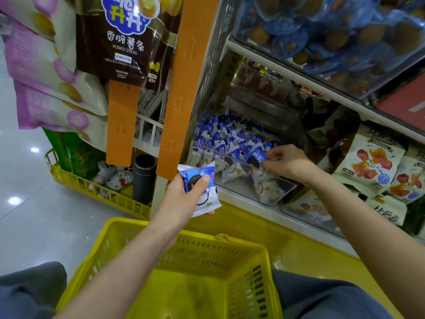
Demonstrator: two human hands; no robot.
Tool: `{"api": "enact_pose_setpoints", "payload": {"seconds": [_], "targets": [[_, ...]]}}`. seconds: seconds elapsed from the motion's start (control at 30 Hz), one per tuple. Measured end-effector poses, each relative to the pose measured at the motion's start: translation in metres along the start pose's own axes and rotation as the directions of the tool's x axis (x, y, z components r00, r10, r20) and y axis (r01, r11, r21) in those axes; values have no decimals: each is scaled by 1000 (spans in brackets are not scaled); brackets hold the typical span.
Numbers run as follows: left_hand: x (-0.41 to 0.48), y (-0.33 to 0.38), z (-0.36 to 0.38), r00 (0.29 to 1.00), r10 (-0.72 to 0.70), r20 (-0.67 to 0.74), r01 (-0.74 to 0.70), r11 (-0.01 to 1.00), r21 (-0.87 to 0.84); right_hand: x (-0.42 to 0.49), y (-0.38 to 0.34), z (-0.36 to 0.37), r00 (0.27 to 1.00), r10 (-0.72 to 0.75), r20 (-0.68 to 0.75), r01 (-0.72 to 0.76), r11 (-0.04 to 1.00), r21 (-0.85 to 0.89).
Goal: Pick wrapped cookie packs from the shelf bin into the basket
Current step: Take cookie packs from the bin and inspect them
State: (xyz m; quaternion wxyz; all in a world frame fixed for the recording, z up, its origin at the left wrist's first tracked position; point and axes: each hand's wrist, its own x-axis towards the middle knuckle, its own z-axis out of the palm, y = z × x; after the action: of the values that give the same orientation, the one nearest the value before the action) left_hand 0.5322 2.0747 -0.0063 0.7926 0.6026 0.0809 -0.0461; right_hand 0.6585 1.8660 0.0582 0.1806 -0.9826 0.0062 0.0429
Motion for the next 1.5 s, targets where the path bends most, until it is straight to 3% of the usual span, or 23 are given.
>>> {"api": "enact_pose_setpoints", "payload": {"seconds": [0.17, 0.43, 0.53, 0.8, 0.93, 1.17, 1.27, 1.37, 1.43, 1.5], "targets": [[0, 0, 1, 1000, -14, 11, 14, 1000, 1, 8, -12, -2, 991, 48, 126, -26, 985, -170], [1, 0, -1, 1000, -23, 11, 23, 1000, 3, 15, -17, 9, 998, 44, 50, -36, 987, -158], [0, 0, -2, 999, -28, 15, 28, 1000, 7, 15, -18, 5, 988, 52, 148, -23, 981, -191], [1, -2, -1, 1000, -29, 8, 29, 999, 19, 18, -18, 19, 966, 60, 250, -91, 989, 114], [3, -4, 0, 999, -37, -6, 37, 999, 26, 19, -27, 24, 939, 58, 338, -173, 931, 321], [4, -5, 1, 998, -66, -4, 66, 997, 36, 21, -33, 26, 952, 37, 305, -119, 960, 255], [5, -6, 1, 997, -73, 6, 73, 997, 25, 14, -29, 23, 980, 26, 197, -61, 983, 175], [5, -6, 2, 995, -98, 10, 98, 995, -5, -9, -27, 27, 989, -96, -113, 117, 973, 197], [4, -6, 3, 991, -130, 14, 130, 990, -53, -33, -28, 33, 910, -242, -337, 333, 910, 248], [4, -8, 4, 988, -151, 13, 152, 984, -93, -58, -28, 46, 844, -344, -411, 477, 831, 286]]}}
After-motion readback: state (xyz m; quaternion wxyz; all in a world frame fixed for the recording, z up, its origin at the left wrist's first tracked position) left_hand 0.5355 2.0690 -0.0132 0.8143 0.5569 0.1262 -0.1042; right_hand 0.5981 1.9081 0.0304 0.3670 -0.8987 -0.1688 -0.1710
